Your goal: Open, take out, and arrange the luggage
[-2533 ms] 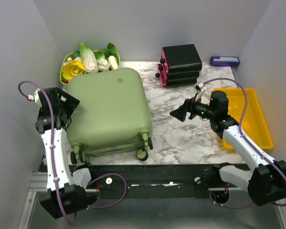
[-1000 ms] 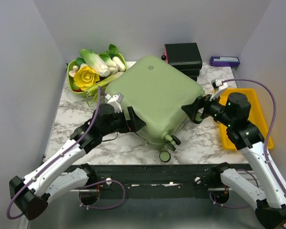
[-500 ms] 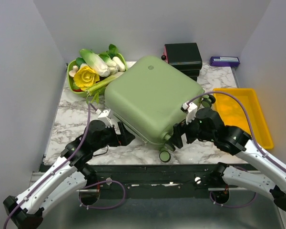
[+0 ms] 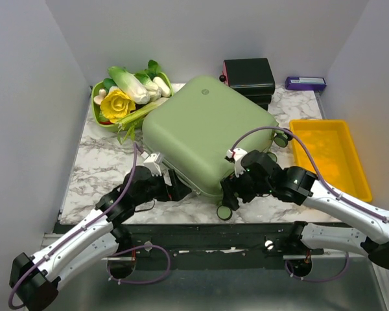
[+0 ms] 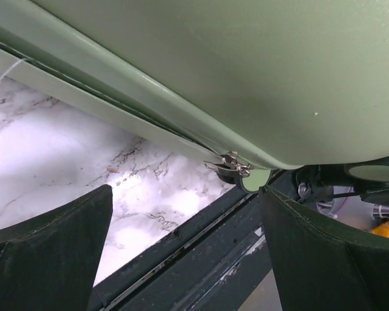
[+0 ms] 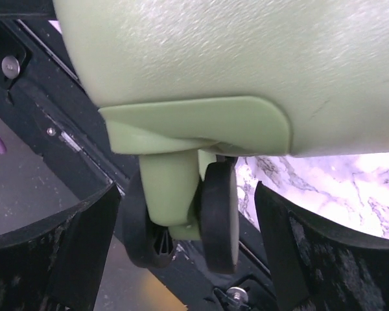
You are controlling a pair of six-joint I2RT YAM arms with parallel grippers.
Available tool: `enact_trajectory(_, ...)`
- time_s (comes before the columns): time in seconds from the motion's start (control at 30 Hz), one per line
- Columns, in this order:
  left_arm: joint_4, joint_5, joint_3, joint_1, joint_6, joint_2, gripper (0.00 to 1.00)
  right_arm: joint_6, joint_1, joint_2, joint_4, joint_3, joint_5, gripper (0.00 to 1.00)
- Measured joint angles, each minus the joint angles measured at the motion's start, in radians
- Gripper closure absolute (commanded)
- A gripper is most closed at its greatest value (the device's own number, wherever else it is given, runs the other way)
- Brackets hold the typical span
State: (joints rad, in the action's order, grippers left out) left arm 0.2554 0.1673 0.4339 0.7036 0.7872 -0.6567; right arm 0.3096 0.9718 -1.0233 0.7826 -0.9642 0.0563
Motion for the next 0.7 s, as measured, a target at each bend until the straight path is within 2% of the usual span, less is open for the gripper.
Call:
enact_trajectory(0.07,-0.003,0.004,-0.009,0.007,0.0,0.002,0.01,0.011,0.023,-0.002,0.007,0.0,-0.009,0.14)
enact_trajectory(0.13,-0.009,0.003,-0.014,0.023,0.0,0.012,0.01,0.022,0.049,-0.002,0.015,0.0,-0.019,0.15)
enact_trajectory(0.23,-0.051,-0.024,-0.045,0.08,0.007,0.05,0.01,0.029,0.092,-0.006,0.029,0.0,-0.064,0.26)
enact_trajectory(0.27,-0.073,-0.044,-0.069,0.104,0.008,0.06,0.01,0.033,0.099,-0.012,0.032,0.0,-0.083,0.42)
enact_trajectory(0.37,-0.133,-0.089,-0.124,0.167,0.007,0.053,0.01,0.039,0.113,-0.032,0.043,0.0,-0.134,0.77)
enact_trajectory(0.47,-0.202,-0.17,-0.158,0.282,-0.003,-0.016,0.01,0.042,0.121,-0.034,0.045,0.0,-0.167,0.96)
enact_trajectory(0.53,-0.232,-0.236,-0.152,0.354,-0.013,-0.069,0.03,0.043,0.123,-0.027,0.042,0.003,-0.173,0.99)
enact_trajectory(0.7,-0.299,-0.409,-0.092,0.473,-0.035,-0.2,0.1,0.04,0.124,0.027,0.014,0.032,-0.171,0.99)
